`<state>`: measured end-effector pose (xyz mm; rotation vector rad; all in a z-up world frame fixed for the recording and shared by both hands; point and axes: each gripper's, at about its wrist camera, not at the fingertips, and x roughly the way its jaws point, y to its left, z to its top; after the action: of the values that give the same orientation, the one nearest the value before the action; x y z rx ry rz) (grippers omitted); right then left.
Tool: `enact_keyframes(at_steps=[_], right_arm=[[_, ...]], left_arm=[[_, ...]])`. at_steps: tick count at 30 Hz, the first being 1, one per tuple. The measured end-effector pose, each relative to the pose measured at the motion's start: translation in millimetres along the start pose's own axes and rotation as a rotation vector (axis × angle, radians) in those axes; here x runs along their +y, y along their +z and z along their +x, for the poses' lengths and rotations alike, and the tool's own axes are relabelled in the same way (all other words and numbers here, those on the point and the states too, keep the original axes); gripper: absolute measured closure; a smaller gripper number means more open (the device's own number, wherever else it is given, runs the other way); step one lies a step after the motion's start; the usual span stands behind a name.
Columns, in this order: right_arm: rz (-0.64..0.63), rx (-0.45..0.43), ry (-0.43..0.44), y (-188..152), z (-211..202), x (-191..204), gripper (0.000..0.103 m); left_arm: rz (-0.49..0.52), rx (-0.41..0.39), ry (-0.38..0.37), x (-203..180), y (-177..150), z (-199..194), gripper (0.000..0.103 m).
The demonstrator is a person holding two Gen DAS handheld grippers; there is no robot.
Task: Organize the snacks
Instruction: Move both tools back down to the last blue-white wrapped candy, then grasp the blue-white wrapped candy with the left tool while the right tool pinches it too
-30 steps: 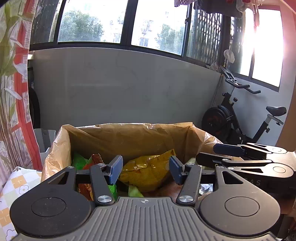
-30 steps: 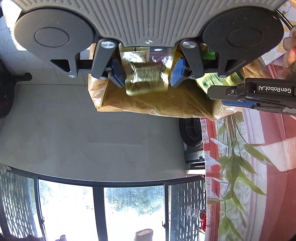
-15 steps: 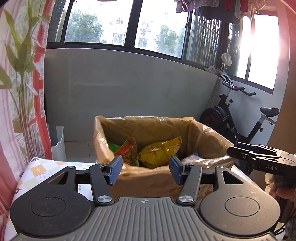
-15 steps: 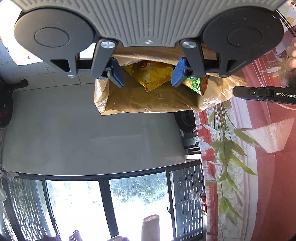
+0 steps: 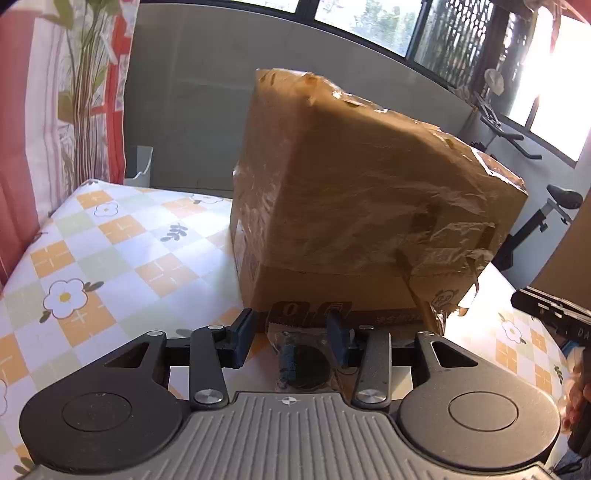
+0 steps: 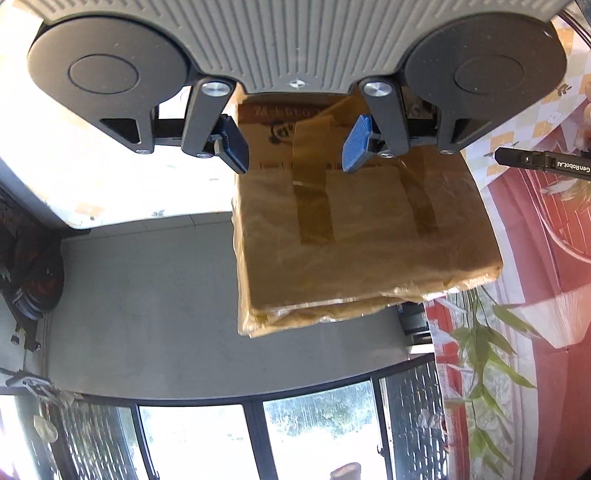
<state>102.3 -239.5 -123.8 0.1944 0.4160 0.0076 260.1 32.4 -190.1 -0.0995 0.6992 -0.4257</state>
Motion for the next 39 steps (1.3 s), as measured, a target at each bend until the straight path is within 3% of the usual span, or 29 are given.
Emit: enact_keyframes(at_steps=[6, 12, 15, 16, 25, 33, 39], right_arm=[[0.003, 0.137, 0.031, -23, 25, -4, 0.043], [-0.015, 0.252, 0.091, -40, 47, 2, 0.043], [-0.021, 0.285, 0.136, -44, 52, 5, 0.043], [-0.018, 0.297, 0.153, -45, 54, 6, 0.043], [-0.07, 0.364, 0.241, -55, 59, 24, 0.043], [-0.136, 0.381, 0.286, -59, 58, 40, 0.042], [-0.196, 0.385, 0.318, -64, 52, 52, 0.043]], left_arm=[[0.007, 0.065, -0.015, 6, -8, 30, 0.059], [-0.071, 0.109, -0.032, 19, -18, 54, 0.059], [-0.098, 0.117, -0.053, 15, -23, 62, 0.062], [-0.102, 0.123, -0.067, 12, -25, 64, 0.068], [-0.076, 0.162, -0.159, -35, -43, 71, 0.069], [-0.049, 0.214, -0.192, -79, -59, 71, 0.069], [-0.043, 0.221, -0.205, -83, -69, 65, 0.069]])
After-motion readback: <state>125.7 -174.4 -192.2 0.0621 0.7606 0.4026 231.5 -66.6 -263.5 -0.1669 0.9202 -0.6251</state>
